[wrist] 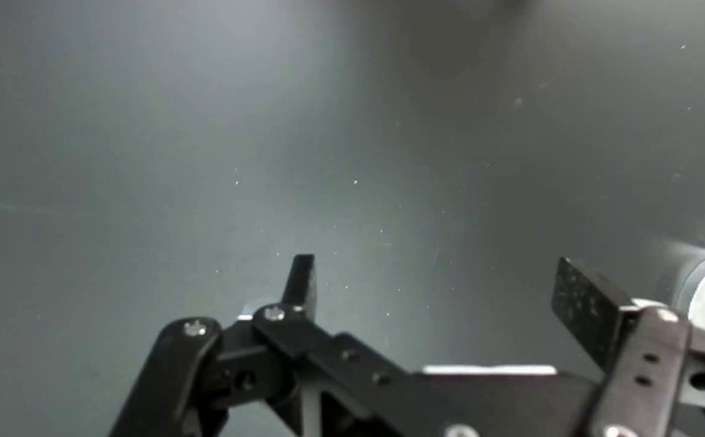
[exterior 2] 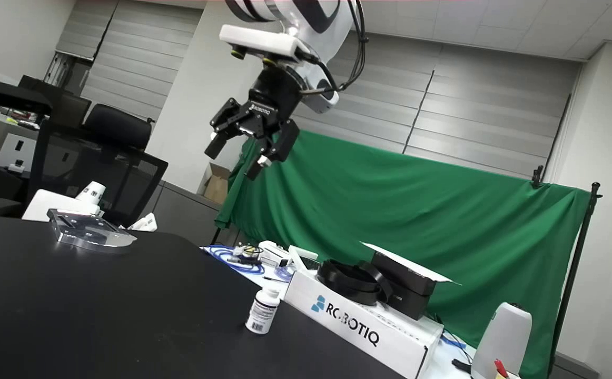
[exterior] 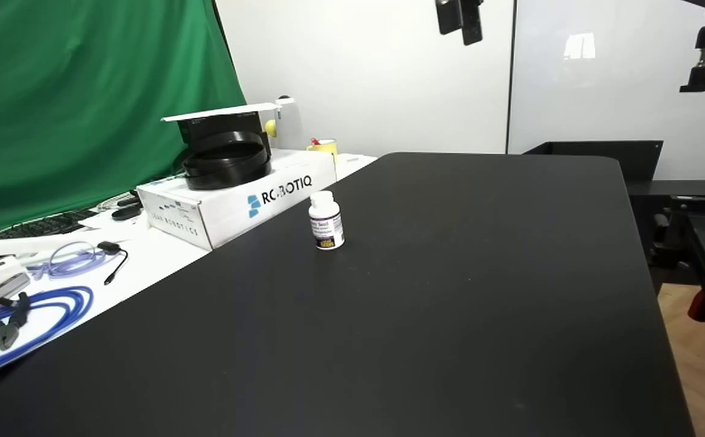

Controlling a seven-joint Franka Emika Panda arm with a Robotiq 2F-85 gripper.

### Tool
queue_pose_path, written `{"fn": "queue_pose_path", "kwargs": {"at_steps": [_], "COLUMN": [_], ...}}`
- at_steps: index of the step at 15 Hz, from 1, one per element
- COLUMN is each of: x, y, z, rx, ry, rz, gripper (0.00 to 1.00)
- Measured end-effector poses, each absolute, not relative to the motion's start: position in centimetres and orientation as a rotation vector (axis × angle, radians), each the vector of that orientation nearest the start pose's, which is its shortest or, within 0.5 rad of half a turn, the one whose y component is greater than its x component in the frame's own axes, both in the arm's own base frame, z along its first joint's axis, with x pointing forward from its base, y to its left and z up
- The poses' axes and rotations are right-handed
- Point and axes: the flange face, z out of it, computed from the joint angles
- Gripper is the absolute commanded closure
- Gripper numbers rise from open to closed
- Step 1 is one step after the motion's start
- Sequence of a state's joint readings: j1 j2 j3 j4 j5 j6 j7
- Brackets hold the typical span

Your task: Move the bottle backward

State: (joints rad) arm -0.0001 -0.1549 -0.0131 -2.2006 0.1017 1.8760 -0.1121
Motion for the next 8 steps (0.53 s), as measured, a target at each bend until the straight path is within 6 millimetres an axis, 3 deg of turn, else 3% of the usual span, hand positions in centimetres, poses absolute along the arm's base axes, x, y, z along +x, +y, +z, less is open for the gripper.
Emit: {"fn": "queue_pose_path", "kwargs": {"at_steps": [4,8], "x": [54.8,61.3], "y": [-0.5,0.6], "z": [42.6,41.6], "rx": [-3.068,-3.084], "ry": [-0.28,-0.408], "rz": [0.174,0.132], "gripper": [0.0,0.0]}}
